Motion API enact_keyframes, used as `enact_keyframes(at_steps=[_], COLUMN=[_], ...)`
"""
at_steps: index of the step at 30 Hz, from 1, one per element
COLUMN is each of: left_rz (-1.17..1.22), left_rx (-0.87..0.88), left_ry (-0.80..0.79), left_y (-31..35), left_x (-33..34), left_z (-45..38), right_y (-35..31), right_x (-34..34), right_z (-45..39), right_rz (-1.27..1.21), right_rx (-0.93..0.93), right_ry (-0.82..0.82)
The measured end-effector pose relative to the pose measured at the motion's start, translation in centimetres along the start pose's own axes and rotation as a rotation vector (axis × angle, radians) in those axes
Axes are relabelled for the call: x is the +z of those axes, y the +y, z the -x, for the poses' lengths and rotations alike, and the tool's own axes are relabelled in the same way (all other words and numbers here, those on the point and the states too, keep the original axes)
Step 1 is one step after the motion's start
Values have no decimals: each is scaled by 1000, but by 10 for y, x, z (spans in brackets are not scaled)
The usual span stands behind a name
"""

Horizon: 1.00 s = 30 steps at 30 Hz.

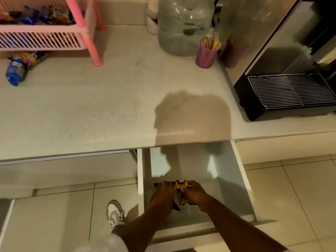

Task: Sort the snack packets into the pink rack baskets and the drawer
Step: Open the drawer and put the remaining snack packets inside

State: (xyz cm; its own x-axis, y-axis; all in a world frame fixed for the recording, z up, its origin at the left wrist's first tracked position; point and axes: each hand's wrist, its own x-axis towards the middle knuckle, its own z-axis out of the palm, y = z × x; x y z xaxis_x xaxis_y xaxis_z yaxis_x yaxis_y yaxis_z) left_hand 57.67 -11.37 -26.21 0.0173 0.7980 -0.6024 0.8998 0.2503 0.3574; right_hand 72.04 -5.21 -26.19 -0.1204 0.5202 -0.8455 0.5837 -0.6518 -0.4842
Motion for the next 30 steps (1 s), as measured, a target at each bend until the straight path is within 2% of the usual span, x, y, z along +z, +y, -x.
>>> enact_keyframes(at_steps=[8,11,14,21,26,30], left_rz=[-36,-113,-88,-220,-150,-109], left_rx=[-45,-43,-95,-269,-291,-283], left_ry=[-156,-289,-381,-406,-458,-441], left_y=[-10,-15,-19,-10,-8,-3], left_x=[32,44,48,51,51,44], left_z=[-17,-9,-11,-22,-15,-7], right_y=[21,27,29,37,42,41], right_x=[11,14,18,27,27,25], right_z=[-32,-41,-46,-55,-60,-60], right_rz=[315,378,395,449,482,509], right_rx=[-9,2,15,17,33,41], right_ry=[-56,-32,-9,8,-9,-5])
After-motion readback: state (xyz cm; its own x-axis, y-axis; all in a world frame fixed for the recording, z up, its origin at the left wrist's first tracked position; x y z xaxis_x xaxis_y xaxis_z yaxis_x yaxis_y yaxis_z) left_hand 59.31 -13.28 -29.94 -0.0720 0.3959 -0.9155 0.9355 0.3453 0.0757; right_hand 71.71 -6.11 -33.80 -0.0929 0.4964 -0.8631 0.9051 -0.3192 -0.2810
